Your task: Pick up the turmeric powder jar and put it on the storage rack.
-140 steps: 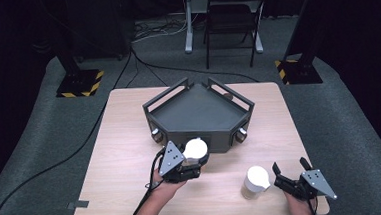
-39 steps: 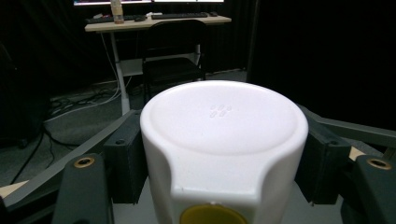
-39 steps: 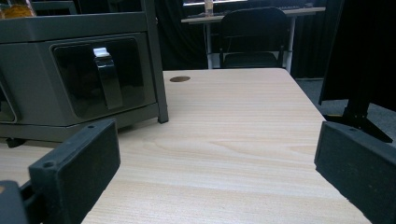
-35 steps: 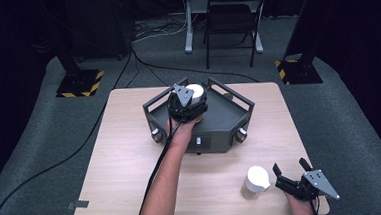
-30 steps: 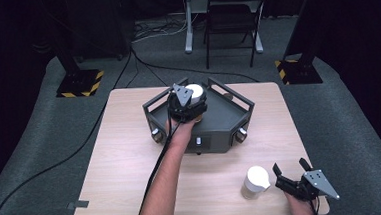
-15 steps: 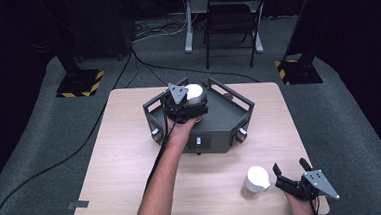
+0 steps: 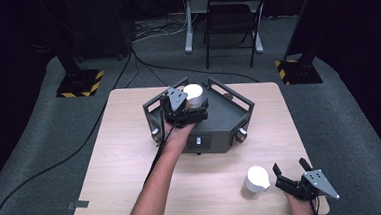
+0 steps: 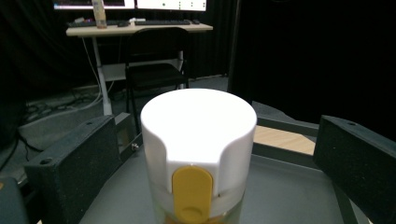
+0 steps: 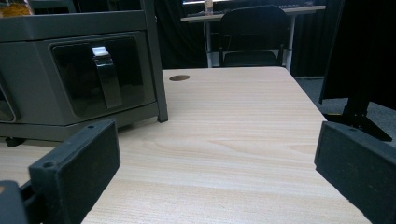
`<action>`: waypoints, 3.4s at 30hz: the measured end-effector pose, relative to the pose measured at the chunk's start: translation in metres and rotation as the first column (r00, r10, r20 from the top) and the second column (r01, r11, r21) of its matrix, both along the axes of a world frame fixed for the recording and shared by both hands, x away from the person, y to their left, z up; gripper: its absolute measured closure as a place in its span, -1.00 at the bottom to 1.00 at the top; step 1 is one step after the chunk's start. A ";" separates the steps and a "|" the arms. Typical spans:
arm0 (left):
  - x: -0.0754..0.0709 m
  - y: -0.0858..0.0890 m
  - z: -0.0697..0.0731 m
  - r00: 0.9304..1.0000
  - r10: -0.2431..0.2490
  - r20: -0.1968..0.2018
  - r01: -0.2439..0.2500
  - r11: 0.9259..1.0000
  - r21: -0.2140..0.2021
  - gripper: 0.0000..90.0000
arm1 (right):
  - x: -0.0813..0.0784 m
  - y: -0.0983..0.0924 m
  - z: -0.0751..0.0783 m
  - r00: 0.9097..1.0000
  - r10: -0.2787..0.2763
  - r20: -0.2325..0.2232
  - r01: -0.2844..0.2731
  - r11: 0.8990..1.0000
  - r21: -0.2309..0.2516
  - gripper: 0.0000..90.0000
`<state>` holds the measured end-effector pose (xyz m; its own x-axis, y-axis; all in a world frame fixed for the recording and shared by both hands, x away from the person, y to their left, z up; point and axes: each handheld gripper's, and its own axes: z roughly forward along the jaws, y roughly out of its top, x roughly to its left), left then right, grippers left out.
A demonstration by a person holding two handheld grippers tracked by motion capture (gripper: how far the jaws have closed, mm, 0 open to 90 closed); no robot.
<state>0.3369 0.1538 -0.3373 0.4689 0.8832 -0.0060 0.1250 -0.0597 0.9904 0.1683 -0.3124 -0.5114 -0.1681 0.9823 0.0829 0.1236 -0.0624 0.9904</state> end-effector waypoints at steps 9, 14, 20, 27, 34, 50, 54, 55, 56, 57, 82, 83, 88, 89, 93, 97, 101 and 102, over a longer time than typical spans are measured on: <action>-0.018 0.013 -0.013 0.997 -0.045 0.059 0.045 0.999 -0.005 -0.97 | 0.000 -0.001 0.000 1.000 -0.003 -0.003 0.003 1.000 0.013 -1.00; -0.029 0.022 -0.021 0.994 -0.070 0.080 0.071 0.997 -0.010 -0.97 | 0.000 -0.001 0.000 1.000 -0.002 -0.003 0.002 1.000 0.013 -1.00; -0.036 0.029 -0.028 0.993 -0.087 0.081 0.086 0.996 0.006 -0.97 | 0.000 -0.001 0.000 1.000 0.001 0.001 -0.001 1.000 0.007 -1.00; -0.042 0.040 -0.039 0.993 -0.086 0.078 0.086 0.996 0.009 -0.97 | 0.000 -0.002 0.000 1.000 0.008 0.001 -0.008 1.000 0.002 -1.00; -0.047 0.050 -0.053 0.996 -0.064 0.068 0.064 0.998 0.000 -0.96 | 0.000 -0.001 -0.001 1.000 0.007 0.004 -0.007 1.000 -0.003 -1.00; -0.061 0.080 -0.084 0.997 -0.068 0.044 0.069 0.998 -0.007 -0.97 | 0.001 -0.002 0.001 1.000 0.007 -0.006 -0.006 1.000 0.010 -1.00; -0.063 0.085 -0.091 0.997 -0.063 0.035 0.063 0.998 -0.018 -0.97 | 0.001 -0.002 0.000 1.000 0.002 -0.006 -0.002 1.000 0.017 -1.00; -0.064 0.086 -0.093 0.997 -0.064 0.034 0.064 0.998 -0.016 -0.97 | 0.001 -0.002 0.000 1.000 0.002 -0.005 -0.002 1.000 0.017 -1.00; -0.065 0.087 -0.094 0.997 -0.066 0.030 0.066 0.998 -0.011 -0.97 | 0.001 -0.002 0.000 1.000 0.002 -0.005 -0.002 1.000 0.016 -1.00; -0.066 0.088 -0.096 0.997 -0.067 0.030 0.067 0.998 -0.008 -0.97 | 0.001 -0.002 0.001 1.000 0.003 -0.006 -0.003 1.000 0.015 -1.00; -0.088 0.111 -0.137 0.999 -0.042 -0.010 0.042 0.999 -0.028 -0.97 | 0.001 -0.001 0.001 1.000 0.000 -0.006 0.000 1.000 0.010 -1.00; -0.088 0.112 -0.138 0.999 -0.041 -0.012 0.040 0.999 -0.024 -0.97 | 0.001 -0.001 0.001 1.000 0.000 -0.006 0.000 1.000 0.009 -1.00; -0.090 0.115 -0.143 0.999 -0.039 -0.024 0.038 0.999 -0.022 -0.97 | 0.001 -0.001 0.001 1.000 0.002 -0.008 -0.002 1.000 0.008 -1.00; -0.091 0.116 -0.144 0.999 -0.040 -0.026 0.039 0.999 -0.020 -0.97 | 0.001 -0.001 0.001 1.000 0.002 -0.008 -0.002 1.000 0.009 -1.00; -0.092 0.118 -0.148 0.999 -0.033 -0.037 0.033 0.999 -0.016 -0.97 | 0.001 -0.001 0.001 1.000 0.003 -0.009 -0.003 1.000 0.008 -1.00; -0.093 0.120 -0.150 0.999 -0.029 -0.043 0.028 0.999 -0.017 -0.97 | 0.001 -0.001 0.001 1.000 0.004 -0.009 -0.004 1.000 0.009 -1.00; -0.094 0.120 -0.154 0.999 -0.026 -0.046 0.025 0.999 -0.020 -0.97 | 0.001 -0.001 0.001 1.000 0.004 -0.008 -0.004 1.000 0.008 -1.00; -0.095 0.120 -0.155 0.999 -0.025 -0.048 0.024 1.000 -0.019 -0.97 | 0.001 -0.001 0.001 1.000 0.004 -0.009 -0.004 1.000 0.008 -1.00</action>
